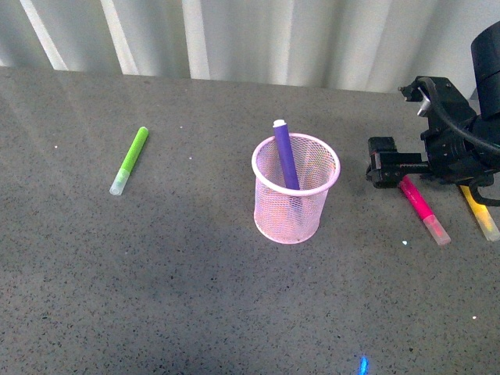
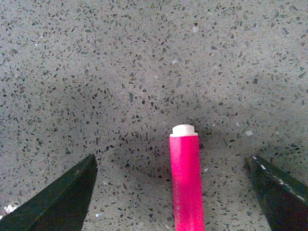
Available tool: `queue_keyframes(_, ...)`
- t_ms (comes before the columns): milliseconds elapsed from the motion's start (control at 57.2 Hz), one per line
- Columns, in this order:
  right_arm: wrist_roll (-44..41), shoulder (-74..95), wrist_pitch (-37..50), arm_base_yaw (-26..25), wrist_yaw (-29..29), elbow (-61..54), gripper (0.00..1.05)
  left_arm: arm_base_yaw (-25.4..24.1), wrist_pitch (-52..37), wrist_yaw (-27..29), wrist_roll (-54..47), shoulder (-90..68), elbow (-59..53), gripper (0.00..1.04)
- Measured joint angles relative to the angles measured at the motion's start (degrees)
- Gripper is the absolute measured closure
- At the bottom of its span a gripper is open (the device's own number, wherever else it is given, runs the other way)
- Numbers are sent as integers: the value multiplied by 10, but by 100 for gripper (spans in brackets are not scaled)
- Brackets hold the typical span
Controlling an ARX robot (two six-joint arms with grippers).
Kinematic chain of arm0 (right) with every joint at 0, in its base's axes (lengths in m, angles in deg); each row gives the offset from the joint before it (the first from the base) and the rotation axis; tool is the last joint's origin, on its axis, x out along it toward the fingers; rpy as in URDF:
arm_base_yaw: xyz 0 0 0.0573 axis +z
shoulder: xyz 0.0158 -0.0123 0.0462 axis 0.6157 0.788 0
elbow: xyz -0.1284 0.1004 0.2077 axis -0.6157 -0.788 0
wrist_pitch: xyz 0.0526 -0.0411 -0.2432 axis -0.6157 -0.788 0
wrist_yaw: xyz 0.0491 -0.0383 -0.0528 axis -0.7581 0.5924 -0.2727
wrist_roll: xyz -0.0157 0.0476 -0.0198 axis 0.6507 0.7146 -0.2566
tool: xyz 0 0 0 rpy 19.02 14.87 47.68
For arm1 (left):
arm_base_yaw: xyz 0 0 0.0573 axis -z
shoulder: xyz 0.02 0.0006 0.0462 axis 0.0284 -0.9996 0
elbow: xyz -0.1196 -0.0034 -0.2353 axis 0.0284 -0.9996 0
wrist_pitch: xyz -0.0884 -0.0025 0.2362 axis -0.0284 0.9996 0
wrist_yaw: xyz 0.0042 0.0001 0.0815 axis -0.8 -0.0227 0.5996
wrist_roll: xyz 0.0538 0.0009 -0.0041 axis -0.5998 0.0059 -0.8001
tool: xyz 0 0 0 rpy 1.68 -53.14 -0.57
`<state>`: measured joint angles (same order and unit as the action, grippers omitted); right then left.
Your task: Insert purple and pink pens into pink cup
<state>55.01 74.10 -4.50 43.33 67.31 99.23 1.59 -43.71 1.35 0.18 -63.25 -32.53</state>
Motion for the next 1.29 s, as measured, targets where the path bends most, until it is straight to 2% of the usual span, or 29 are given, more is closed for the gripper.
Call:
queue_keyframes(157,0,0,3,-12,-5,-5,43,0,0,0,0,0,0,7)
queue_keyframes(402,3,-2,8,-31,-19,-12,80,0,0,0,0,0,0,7)
queue_keyframes(525,5,-9,8,-39,-24,-16,94,0,0,0,0,0,0,7)
queue_keyframes(787,14,-38,8,-58,-32,-17,95,0,0,0,0,0,0,7)
queue_keyframes(875,23,-48,32,-59,-39,-21,95,0,0,0,0,0,0,7)
queue_keyframes(945,35,-65,79,-59,-52,-34,95,0,0,0,0,0,0,7)
queue_keyframes(1085,59,-144,247,-38,-88,-93,95,0,0,0,0,0,0,7)
queue_keyframes(1295,94,-243,427,26,-160,-159,95,0,0,0,0,0,0,7)
